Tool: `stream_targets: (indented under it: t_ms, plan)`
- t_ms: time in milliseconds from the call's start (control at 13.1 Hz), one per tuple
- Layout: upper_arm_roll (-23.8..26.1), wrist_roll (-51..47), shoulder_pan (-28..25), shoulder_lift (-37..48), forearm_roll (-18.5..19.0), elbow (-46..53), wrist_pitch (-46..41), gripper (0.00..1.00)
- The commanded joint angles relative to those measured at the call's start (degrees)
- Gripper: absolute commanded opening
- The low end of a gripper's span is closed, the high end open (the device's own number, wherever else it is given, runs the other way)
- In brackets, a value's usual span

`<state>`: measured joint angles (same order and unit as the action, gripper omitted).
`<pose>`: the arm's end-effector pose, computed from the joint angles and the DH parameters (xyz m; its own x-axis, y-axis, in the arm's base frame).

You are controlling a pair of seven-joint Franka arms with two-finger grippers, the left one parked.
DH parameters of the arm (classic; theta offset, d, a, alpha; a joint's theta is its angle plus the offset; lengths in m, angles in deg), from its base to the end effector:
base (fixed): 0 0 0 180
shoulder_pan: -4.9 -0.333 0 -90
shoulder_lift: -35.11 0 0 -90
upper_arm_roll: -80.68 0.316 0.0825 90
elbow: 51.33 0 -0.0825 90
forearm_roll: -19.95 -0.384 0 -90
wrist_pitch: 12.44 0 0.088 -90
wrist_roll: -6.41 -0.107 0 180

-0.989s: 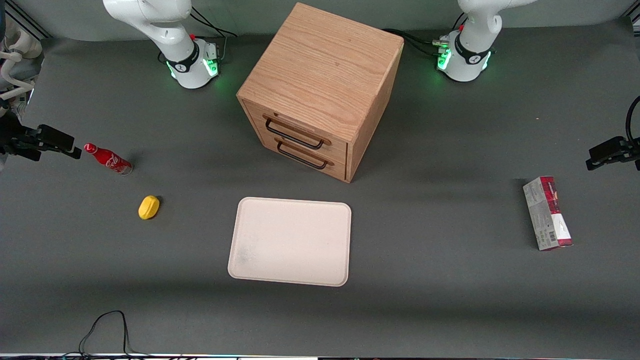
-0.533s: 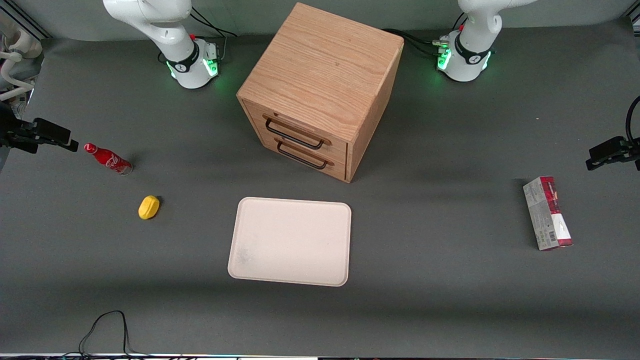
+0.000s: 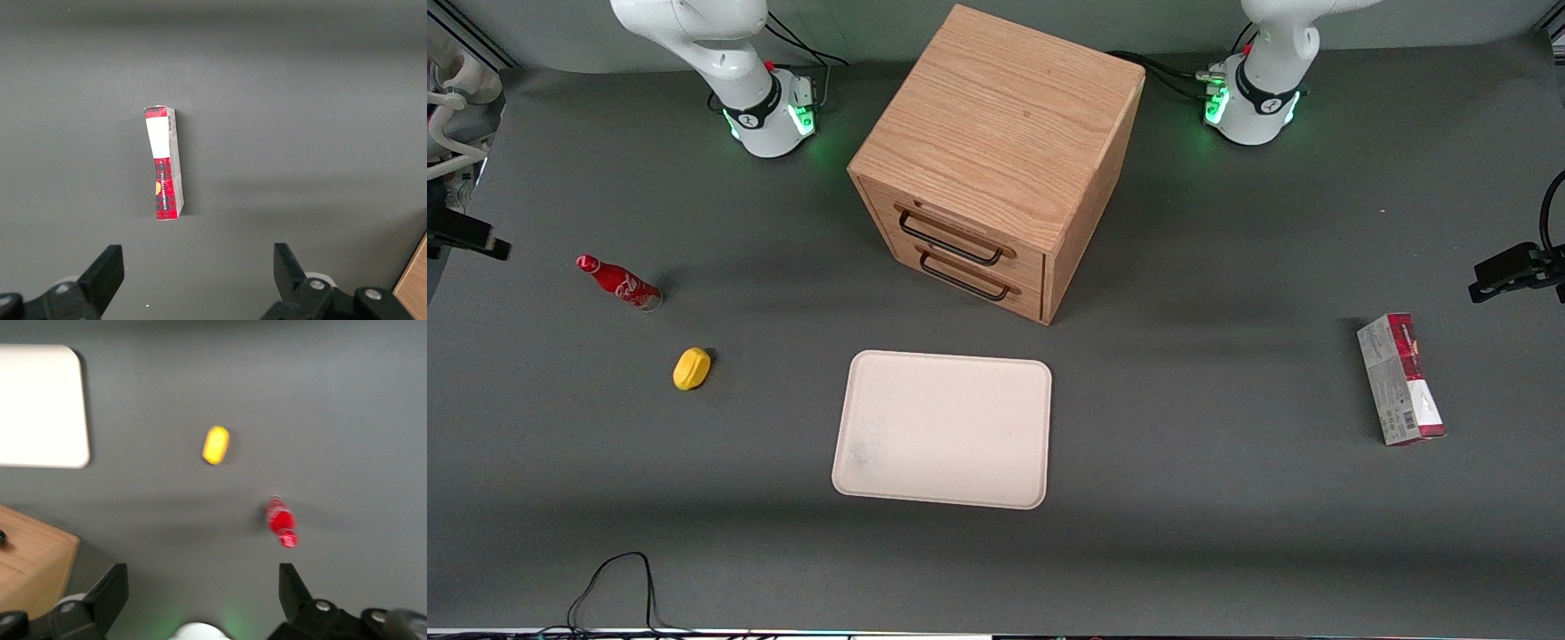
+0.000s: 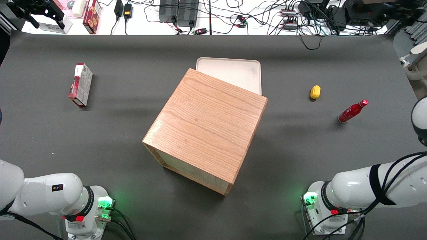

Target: Place coke bottle on tray

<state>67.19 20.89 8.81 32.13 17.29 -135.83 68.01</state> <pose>0.5301 -0.1564 0.6275 0.9932 -0.0427 -0.1085 -0.0498 -0.9967 -0.0634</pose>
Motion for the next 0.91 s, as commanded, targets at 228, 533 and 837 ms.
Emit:
stream_targets:
  t_ms: [228,533,837]
  plan:
    - [-7.9,9.9,-0.2,5.4,4.2,-2.6,-5.4,1.0]
    - [-8.0,8.9,0.1,22.2,8.4,-23.3,4.7,1.0]
    - [-8.0,9.0,0.1,26.4,12.2,-28.5,6.4,1.0]
